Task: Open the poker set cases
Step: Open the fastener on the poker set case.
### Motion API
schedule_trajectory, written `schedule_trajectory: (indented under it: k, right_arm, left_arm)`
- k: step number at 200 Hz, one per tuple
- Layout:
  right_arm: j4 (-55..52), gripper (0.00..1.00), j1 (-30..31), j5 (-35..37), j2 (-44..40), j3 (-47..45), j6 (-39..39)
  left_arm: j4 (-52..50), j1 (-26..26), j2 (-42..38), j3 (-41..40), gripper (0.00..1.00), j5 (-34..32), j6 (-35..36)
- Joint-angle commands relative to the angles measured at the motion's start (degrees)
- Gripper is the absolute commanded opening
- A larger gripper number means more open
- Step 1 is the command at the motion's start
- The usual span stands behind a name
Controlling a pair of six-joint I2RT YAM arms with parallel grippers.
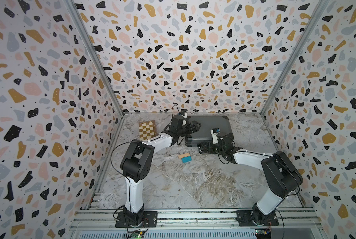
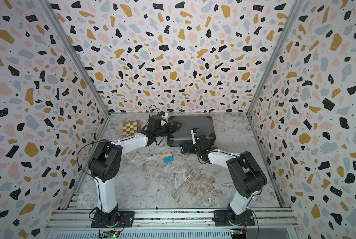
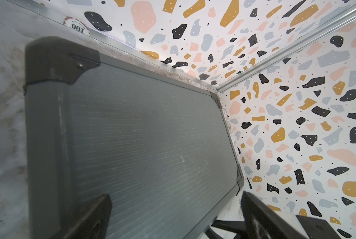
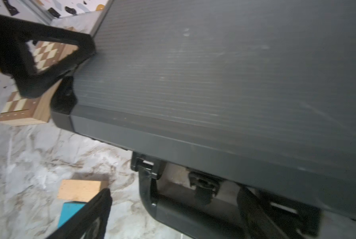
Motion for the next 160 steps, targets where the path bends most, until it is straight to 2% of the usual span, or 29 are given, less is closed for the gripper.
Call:
schedule_trajectory:
  k: [1,75,160]
  right_arm:
    - [-3.33,0.97,-1.29,4.64,-2.48,-0.87,-0.11]
    - [-0.6,0.97,-1.3,-6.13,-0.72,0.12,-1.19]
    - [1.68,0.96,-1.25,-11.76,2.24,2.42,-0.11]
  left_arm:
    - [-14.08,0.67,4.79,-3.17,0.99,-1.2,-0.48]
    - [-13.82,0.62,4.84,-3.1,0.99,-1.03,-0.85]
    - [-13.55,0.68,5.13,-3.27,0.99,-1.11,-0.61]
